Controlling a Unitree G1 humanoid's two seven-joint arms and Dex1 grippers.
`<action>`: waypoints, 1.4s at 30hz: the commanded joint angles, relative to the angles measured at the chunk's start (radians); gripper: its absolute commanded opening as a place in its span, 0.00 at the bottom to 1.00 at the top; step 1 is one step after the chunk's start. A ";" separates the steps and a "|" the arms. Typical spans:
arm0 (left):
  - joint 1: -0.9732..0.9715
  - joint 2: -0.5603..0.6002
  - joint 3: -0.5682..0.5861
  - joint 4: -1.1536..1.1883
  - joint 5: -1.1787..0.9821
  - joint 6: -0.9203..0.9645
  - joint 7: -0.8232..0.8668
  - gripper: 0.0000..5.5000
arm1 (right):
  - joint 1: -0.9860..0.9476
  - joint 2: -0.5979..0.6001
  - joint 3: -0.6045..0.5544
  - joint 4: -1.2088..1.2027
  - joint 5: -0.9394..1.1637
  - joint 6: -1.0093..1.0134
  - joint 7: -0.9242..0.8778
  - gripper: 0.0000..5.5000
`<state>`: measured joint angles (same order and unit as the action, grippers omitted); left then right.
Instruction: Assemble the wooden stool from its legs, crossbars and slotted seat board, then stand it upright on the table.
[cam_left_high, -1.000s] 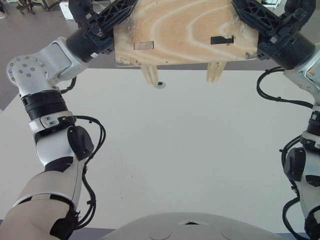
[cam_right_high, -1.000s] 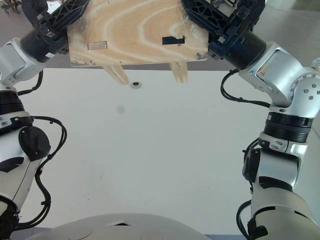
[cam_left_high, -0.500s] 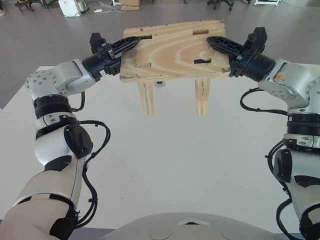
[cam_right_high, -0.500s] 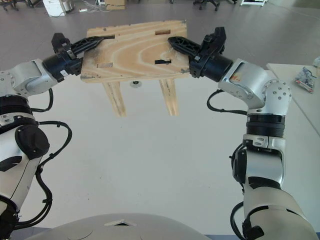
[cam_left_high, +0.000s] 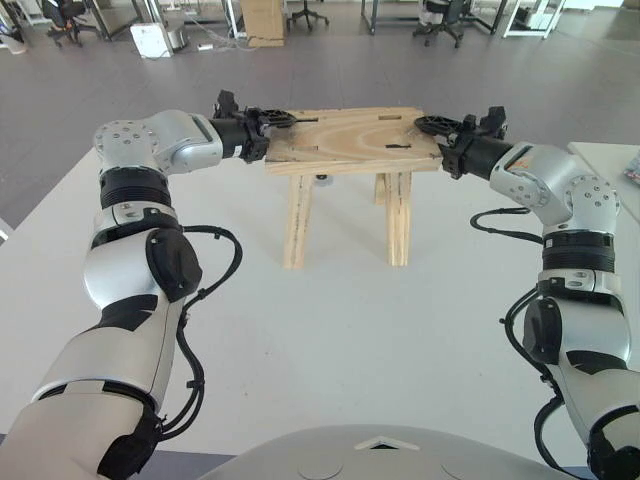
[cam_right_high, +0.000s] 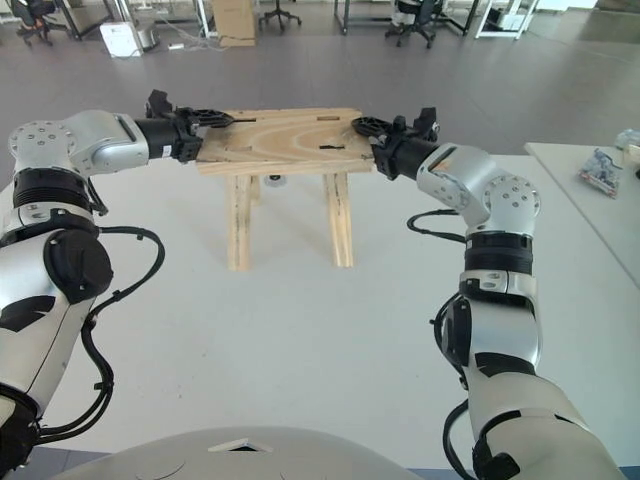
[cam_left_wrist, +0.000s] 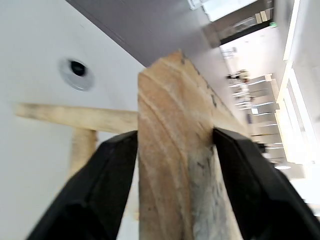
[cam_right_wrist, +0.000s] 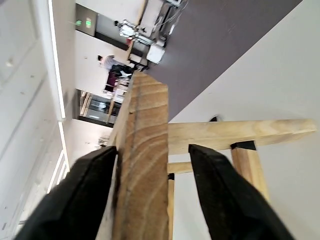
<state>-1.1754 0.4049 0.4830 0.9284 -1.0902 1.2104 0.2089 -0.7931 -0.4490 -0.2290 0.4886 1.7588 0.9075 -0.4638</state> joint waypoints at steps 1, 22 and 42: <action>0.124 0.007 -0.054 0.041 0.153 -0.035 -0.002 0.63 | 0.121 0.042 0.024 0.035 -0.147 0.046 -0.136 0.64; 0.838 0.074 -0.063 -0.808 0.657 -0.935 -0.446 0.80 | 0.504 -0.175 -0.081 -0.443 -0.731 -0.257 0.485 0.79; 1.102 -0.171 -0.254 -0.793 0.882 -1.302 -0.423 0.80 | 0.751 0.233 0.076 -0.526 -1.372 -0.682 0.455 0.79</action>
<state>-0.0900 0.2514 0.2420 0.1517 -0.2301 -0.0754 -0.2285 -0.0392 -0.2261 -0.1442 -0.0485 0.4022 0.2301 -0.0121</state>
